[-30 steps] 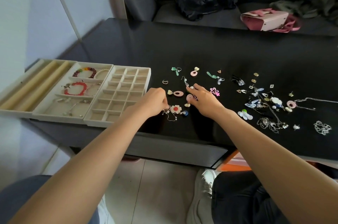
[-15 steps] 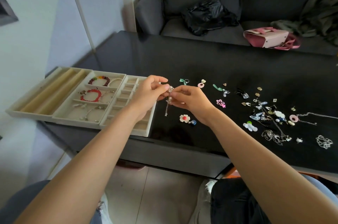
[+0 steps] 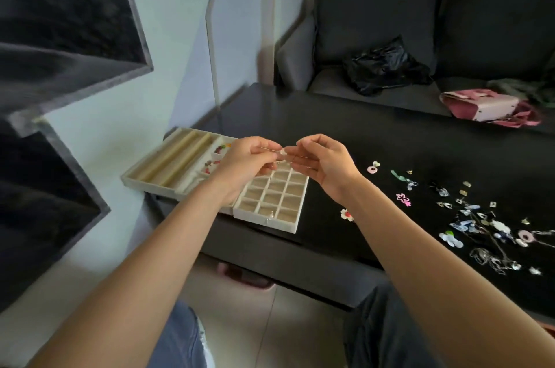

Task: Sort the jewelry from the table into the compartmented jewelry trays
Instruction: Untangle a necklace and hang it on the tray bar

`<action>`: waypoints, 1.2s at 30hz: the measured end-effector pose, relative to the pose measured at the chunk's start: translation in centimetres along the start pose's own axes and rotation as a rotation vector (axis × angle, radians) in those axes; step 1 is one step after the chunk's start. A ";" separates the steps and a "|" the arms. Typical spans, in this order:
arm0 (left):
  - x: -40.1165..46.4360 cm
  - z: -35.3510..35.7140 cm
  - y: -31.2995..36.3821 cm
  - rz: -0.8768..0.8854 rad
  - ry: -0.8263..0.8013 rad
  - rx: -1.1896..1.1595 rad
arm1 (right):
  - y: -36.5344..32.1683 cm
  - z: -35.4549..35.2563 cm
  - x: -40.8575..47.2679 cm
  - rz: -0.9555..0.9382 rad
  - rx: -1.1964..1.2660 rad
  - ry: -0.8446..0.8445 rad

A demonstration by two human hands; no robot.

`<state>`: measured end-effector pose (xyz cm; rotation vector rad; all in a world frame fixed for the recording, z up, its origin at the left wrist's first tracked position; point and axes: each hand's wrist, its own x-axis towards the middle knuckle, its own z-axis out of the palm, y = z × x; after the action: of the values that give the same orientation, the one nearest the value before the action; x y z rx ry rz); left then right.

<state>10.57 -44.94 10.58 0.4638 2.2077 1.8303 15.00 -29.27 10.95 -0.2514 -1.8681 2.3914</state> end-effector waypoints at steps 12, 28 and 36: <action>-5.1 -5.8 2.2 0.083 0.012 0.139 | -2.6 7.1 -1.2 -0.025 -0.012 -0.006; -6.9 -10.8 4.1 0.067 0.272 -0.112 | -3.0 11.9 -1.9 0.032 -0.298 -0.295; -7.3 -12.5 3.8 -0.125 0.151 0.000 | -4.8 14.2 -0.6 -0.184 -0.915 -0.359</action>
<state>12.96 -58.47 16.53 0.1886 2.2761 1.8545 12.82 -41.74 18.96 0.3055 -2.8750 1.3758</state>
